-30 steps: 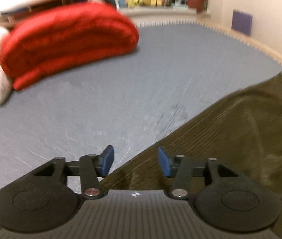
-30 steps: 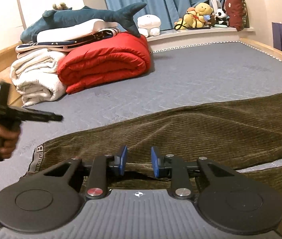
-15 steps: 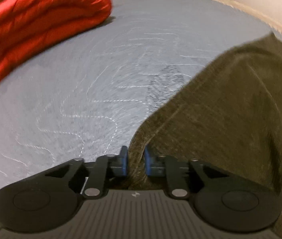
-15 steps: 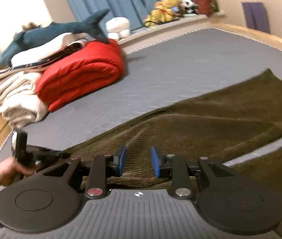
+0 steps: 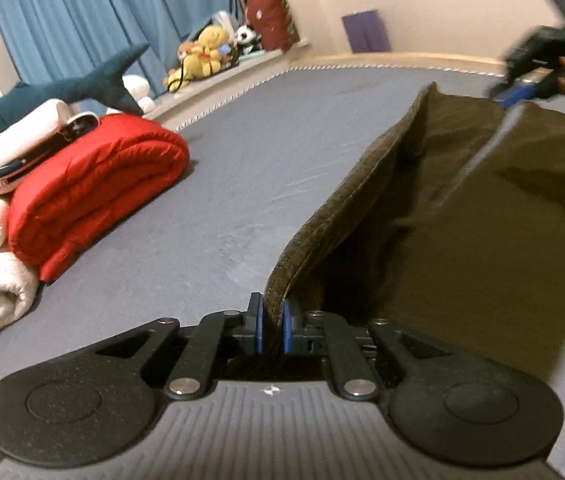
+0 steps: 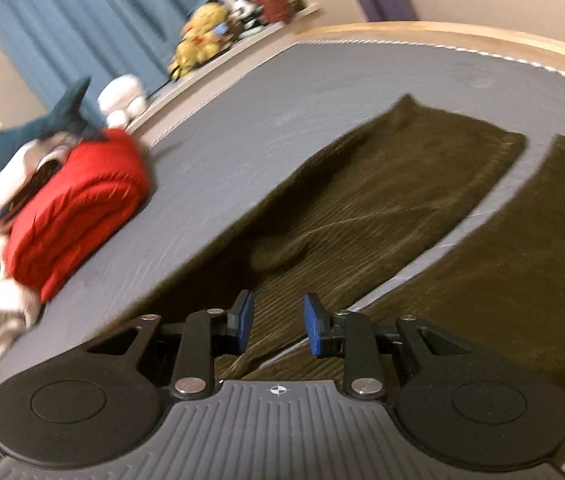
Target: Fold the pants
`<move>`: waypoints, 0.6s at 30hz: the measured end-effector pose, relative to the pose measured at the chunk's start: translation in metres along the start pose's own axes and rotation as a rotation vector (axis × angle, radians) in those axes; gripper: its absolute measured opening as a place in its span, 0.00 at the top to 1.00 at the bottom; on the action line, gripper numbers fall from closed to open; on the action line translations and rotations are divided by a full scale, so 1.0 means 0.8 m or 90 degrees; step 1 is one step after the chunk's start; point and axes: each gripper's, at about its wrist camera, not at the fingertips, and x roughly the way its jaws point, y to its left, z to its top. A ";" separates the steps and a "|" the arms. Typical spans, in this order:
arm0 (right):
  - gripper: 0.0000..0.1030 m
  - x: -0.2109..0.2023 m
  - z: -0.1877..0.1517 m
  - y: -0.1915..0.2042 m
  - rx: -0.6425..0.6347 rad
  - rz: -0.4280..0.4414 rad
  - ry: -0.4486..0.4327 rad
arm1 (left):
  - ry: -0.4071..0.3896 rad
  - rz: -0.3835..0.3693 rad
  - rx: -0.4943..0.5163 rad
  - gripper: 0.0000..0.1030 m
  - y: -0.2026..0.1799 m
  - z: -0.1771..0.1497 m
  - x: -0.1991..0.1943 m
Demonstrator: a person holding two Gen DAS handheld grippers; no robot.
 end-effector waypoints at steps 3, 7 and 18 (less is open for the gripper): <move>0.72 -0.009 0.007 -0.027 0.043 -0.016 -0.025 | 0.002 -0.020 0.023 0.91 -0.048 -0.041 -0.040; 0.70 -0.022 0.023 -0.069 0.113 -0.037 -0.036 | 0.057 -0.050 0.101 0.91 -0.099 -0.100 -0.041; 0.75 -0.005 0.084 -0.167 0.197 -0.022 -0.057 | 0.067 -0.092 0.110 0.87 -0.095 -0.105 -0.009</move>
